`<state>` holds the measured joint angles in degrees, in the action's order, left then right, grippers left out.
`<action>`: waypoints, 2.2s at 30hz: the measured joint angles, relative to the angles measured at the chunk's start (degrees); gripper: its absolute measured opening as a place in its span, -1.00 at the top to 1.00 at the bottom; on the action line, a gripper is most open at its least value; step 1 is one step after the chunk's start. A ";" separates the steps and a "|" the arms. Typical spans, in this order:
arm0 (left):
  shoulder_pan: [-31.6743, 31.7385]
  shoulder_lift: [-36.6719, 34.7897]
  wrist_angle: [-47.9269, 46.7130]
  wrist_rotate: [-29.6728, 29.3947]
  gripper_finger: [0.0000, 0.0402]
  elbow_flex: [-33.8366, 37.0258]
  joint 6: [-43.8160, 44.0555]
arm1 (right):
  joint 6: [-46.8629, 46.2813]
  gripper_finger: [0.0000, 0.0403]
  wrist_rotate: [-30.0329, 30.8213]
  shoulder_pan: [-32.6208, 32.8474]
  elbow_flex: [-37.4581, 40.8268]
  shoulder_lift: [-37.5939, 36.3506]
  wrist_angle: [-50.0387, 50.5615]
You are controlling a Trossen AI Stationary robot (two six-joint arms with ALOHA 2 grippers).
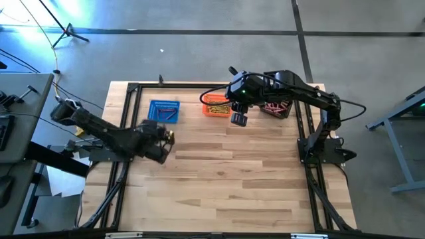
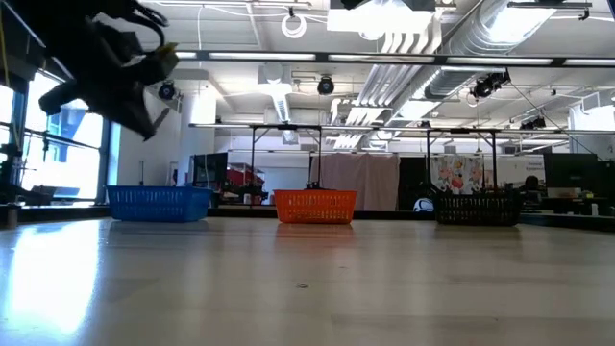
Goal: Sort crayons
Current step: Put the violet crayon into the blue bin
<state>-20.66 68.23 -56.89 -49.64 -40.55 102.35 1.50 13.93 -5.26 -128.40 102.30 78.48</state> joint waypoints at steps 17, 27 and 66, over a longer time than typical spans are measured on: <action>24.45 0.00 14.15 -18.38 1.00 -0.34 -35.76 | 0.00 0.51 -0.01 0.00 0.00 0.00 0.00; 34.67 -0.02 17.91 -7.87 1.00 0.60 -41.18 | 0.00 0.51 -0.01 0.00 0.00 0.00 0.00; 50.63 0.00 32.50 22.47 0.65 6.10 -75.84 | 0.00 0.51 -0.01 0.00 0.00 0.00 0.00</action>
<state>29.97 68.23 -24.38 -27.16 -34.46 26.51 1.50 13.93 -5.26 -128.40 102.30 78.48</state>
